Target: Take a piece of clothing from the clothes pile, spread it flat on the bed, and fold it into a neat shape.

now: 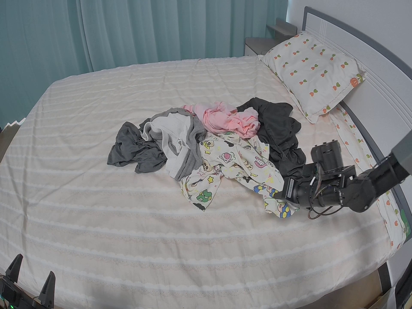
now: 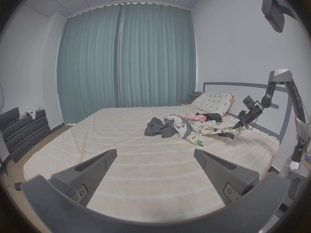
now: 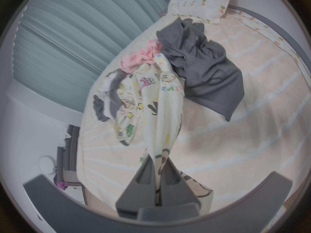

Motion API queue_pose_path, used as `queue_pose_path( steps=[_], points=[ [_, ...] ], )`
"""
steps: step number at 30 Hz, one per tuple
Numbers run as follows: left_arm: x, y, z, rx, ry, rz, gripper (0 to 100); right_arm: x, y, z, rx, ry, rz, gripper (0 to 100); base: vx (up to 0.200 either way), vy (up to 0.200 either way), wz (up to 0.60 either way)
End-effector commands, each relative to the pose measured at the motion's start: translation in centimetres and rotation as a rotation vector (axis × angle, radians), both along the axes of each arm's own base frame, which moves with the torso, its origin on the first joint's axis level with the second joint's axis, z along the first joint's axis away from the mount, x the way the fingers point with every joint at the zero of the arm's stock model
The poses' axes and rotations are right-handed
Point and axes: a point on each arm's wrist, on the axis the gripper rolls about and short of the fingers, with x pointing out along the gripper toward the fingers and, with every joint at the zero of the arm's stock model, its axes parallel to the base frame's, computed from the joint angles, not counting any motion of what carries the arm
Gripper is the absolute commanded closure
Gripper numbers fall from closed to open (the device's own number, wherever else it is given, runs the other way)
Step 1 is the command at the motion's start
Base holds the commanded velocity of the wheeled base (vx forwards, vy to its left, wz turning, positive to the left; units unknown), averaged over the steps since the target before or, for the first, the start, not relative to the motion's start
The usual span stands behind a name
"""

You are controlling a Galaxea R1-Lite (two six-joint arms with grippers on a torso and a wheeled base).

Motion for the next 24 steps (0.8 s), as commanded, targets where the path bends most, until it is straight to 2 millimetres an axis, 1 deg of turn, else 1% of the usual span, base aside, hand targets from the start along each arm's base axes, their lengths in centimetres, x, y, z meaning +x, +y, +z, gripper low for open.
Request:
queue_pose_path(
  steps=[1, 3, 4, 5, 7, 8, 9, 10, 11, 12, 13, 15, 16, 17, 19, 21, 22, 23, 24],
  points=[
    [-0.1, 0.0, -0.4, -0.005, -0.007, 0.002, 0, -4.7, -1.4, 5.7, 0.109, -0.151, 0.062, 100, 0.0, 0.0, 0.0],
    [-0.1, 0.0, -0.1, -0.009, -0.021, 0.0, 0, -5.8, -1.8, 7.4, 0.142, -0.2, 0.089, 100, 0.0, 0.0, 0.0],
    [-0.2, 0.0, 0.5, -0.016, -0.044, -0.003, 0, -6.1, -1.8, 7.9, 0.153, -0.215, 0.098, 100, 0.0, 0.0, 0.0],
    [-1.0, 0.0, 4.4, -0.076, -0.15, -0.018, 0, -6.9, -2.1, 9.2, 0.181, -0.255, 0.121, 100, 0.0, 0.0, 0.0],
    [-1.1, 0.1, 9.5, -0.185, -0.195, -0.051, 0, -7.7, -2.3, 10.9, 0.212, -0.307, 0.151, 100, 0.0, 0.0, 0.0],
    [-0.7, 0.1, 11.3, -0.216, -0.187, -0.064, 0, -8.1, -2.5, 11.7, 0.227, -0.335, 0.164, 100, 0.0, 0.0, 0.0],
    [-0.1, 0.1, 12.2, -0.217, -0.171, -0.073, 0, -8.5, -2.5, 12.5, 0.24, -0.362, 0.177, 100, 0.0, 0.0, 0.0],
    [0.0, 0.1, 12.3, -0.217, -0.167, -0.077, 0, -8.5, -2.5, 12.7, 0.242, -0.368, 0.179, 100, 0.0, 0.0, 0.0],
    [1.4, -0.1, 12.7, -0.197, -0.099, -0.153, 0, -9.2, -2.4, 14.6, 0.273, -0.426, 0.212, 100, 0.0, 0.0, 0.0],
    [1.4, -0.1, 12.7, -0.197, -0.099, -0.153, 0, -9.2, -2.4, 14.6, 0.273, -0.426, 0.212, 100, 0.0, 0.0, 0.0],
    [3.2, -0.5, 12.5, -0.133, 0.004, -0.286, 0, -9.8, -2.0, 16.7, 0.303, -0.491, 0.243, 100, 0.0, 0.0, 0.0],
    [5.2, -0.9, 12.3, -0.07, 0.095, -0.361, 0, -10.4, -1.6, 18.6, 0.329, -0.551, 0.271, 100, 0.0, 0.0, 0.0],
    [5.2, -0.9, 12.3, -0.07, 0.095, -0.361, 0, -10.4, -1.6, 18.6, 0.329, -0.551, 0.271, 100, 0.0, 0.0, 0.0],
    [7.2, -1.4, 12.3, -0.002, 0.164, -0.418, 0, -11.3, -1.0, 20.6, 0.356, -0.591, 0.309, 100, 0.0, 0.0, 0.0],
    [8.9, -2.0, 11.7, 0.055, 0.228, -0.493, 0, -12.4, -0.4, 22.6, 0.381, -0.613, 0.354, 100, 0.0, 0.0, 0.0],
    [10.2, -2.7, 11.2, 0.082, 0.289, -0.559, 0, -13.6, 0.4, 24.3, 0.404, -0.617, 0.406, 100, 0.0, 0.0, 0.0],
    [10.3, -2.8, 11.1, 0.082, 0.298, -0.567, 0, -13.8, 0.5, 24.6, 0.408, -0.617, 0.415, 100, 0.0, 0.0, 0.0],
    [11.1, -3.3, 10.6, 0.08, 0.345, -0.63, 0, -14.7, 1.2, 25.7, 0.421, -0.612, 0.455, 100, 0.0, 0.0, 0.0],
    [11.3, -3.5, 10.4, 0.072, 0.365, -0.673, 0, -15.2, 1.6, 26.1, 0.429, -0.612, 0.476, 100, 0.0, 0.0, 0.0]
  ],
)
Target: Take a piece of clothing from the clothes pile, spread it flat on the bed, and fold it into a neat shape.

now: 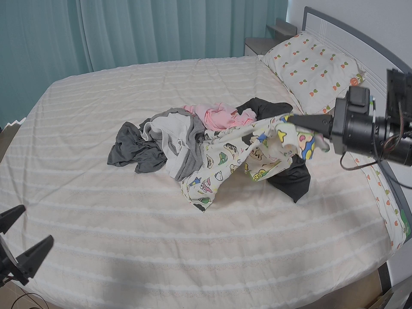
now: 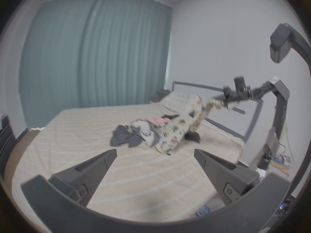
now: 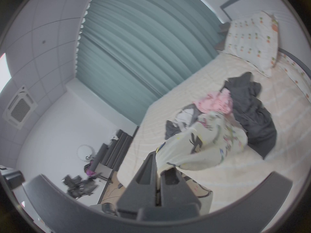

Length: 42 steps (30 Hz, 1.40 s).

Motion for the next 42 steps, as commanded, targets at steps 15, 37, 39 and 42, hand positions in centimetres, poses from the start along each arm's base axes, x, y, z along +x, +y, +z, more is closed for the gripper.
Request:
queue_pose_path(
  steps=[15, 37, 39, 42],
  points=[
    [11.8, -7.1, -2.6, 0.096, 0.321, -0.608, 0, -7.9, 4.9, 12.1, 0.157, -0.214, 0.329, 100, 0.0, 0.0, 0.0],
    [12.3, -12.8, -1.8, -0.13, 0.321, -0.544, 0, -5.4, 8.7, 12.1, 0.153, -0.196, 0.295, 100, 0.0, 0.0, 0.0],
    [12.7, -13.0, -1.7, -0.123, 0.308, -0.502, 0, -5.5, 8.8, 12.1, 0.153, -0.196, 0.296, 100, 0.0, 0.0, 0.0],
    [14.0, -14.4, -2.4, -0.078, 0.295, -0.336, 0, -5.6, 8.8, 12.2, 0.156, -0.201, 0.299, 100, 0.0, 0.0, 0.0]
  ],
)
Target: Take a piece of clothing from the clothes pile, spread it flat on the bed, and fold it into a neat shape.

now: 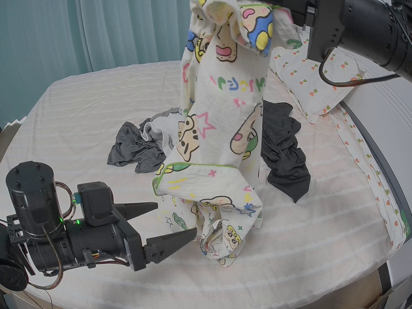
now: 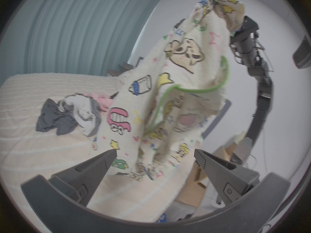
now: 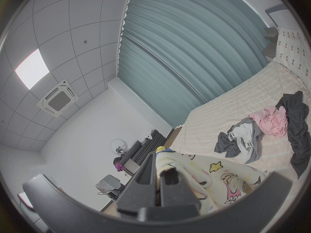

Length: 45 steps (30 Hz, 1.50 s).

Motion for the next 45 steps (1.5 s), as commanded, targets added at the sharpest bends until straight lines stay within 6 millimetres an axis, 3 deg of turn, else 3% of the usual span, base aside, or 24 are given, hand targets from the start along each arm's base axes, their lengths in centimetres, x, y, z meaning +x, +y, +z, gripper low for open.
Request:
queue_pose_path(
  steps=[1, 7, 14, 18, 24, 34, 45],
  points=[
    [1.4, -1.7, -0.9, 0.062, -0.002, 0.111, 0, 0.2, 0.4, -0.2, -0.005, 0.002, 0.005, 100, 0.0, 0.0, 0.0],
    [1.9, -3.1, -1.1, 0.068, -0.072, 0.264, 0, 0.1, 0.3, -0.2, -0.005, 0.004, 0.005, 100, 0.0, 0.0, 0.0],
    [2.4, -3.7, -0.7, 0.061, -0.086, 0.271, 0, -0.1, 0.1, 0.1, 0.004, -0.003, 0.005, 100, 0.0, 0.0, 0.0],
    [3.0, -4.2, -1.5, 0.089, -0.072, 0.274, 0, 0.1, 0.3, 0.0, 0.001, -0.001, 0.005, 100, 0.0, 0.0, 0.0],
    [3.8, -4.8, -1.2, 0.103, -0.104, 0.369, 0, 0.2, 0.4, -0.1, 0.0, 0.0, 0.005, 100, 0.0, 0.0, 0.0],
    [3.4, -3.0, -3.6, 0.357, -0.162, 0.437, 0, 0.2, 0.4, -0.1, 0.0, 0.0, 0.002, 100, 0.0, 0.0, 0.0],
    [2.8, -2.3, -5.3, 0.452, -0.146, 0.403, 0, 0.1, 0.8, -0.2, 0.003, 0.0, -0.012, 100, 0.0, 0.0, 0.0]
  ],
)
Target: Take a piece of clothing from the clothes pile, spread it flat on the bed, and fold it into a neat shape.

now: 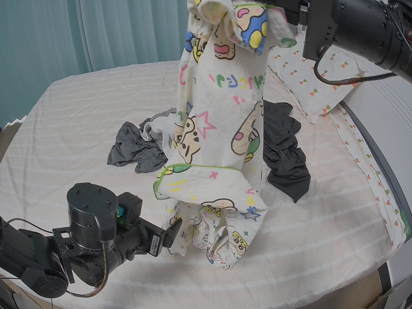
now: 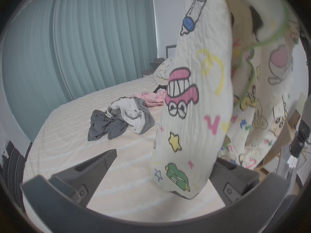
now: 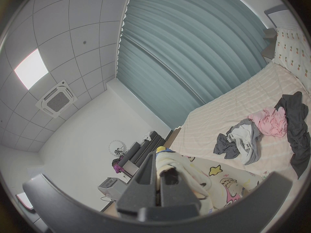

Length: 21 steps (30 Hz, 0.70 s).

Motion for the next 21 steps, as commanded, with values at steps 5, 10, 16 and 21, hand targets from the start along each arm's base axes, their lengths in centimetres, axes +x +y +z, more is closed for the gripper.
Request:
queue_pose_path(
  steps=[5, 10, 16, 21],
  points=[
    [0.4, -0.4, -1.3, 0.038, 0.034, -0.006, 0, -0.3, 0.4, 0.1, 0.004, -0.003, 0.011, 100, 0.0, 0.0, 0.0],
    [0.5, -0.8, -1.8, 0.054, 0.047, -0.015, 0, -0.2, 0.4, 0.1, 0.003, -0.002, 0.009, 100, 0.0, 0.0, 0.0],
    [0.6, -1.0, -2.2, 0.066, 0.059, -0.018, 0, -0.1, 0.5, 0.0, 0.001, 0.0, 0.009, 100, 0.0, 0.0, 0.0],
    [0.9, -1.5, -2.9, 0.075, 0.077, -0.023, 0, -0.1, 0.4, 0.0, 0.003, -0.002, 0.009, 100, 0.0, 0.0, 0.0]
  ],
)
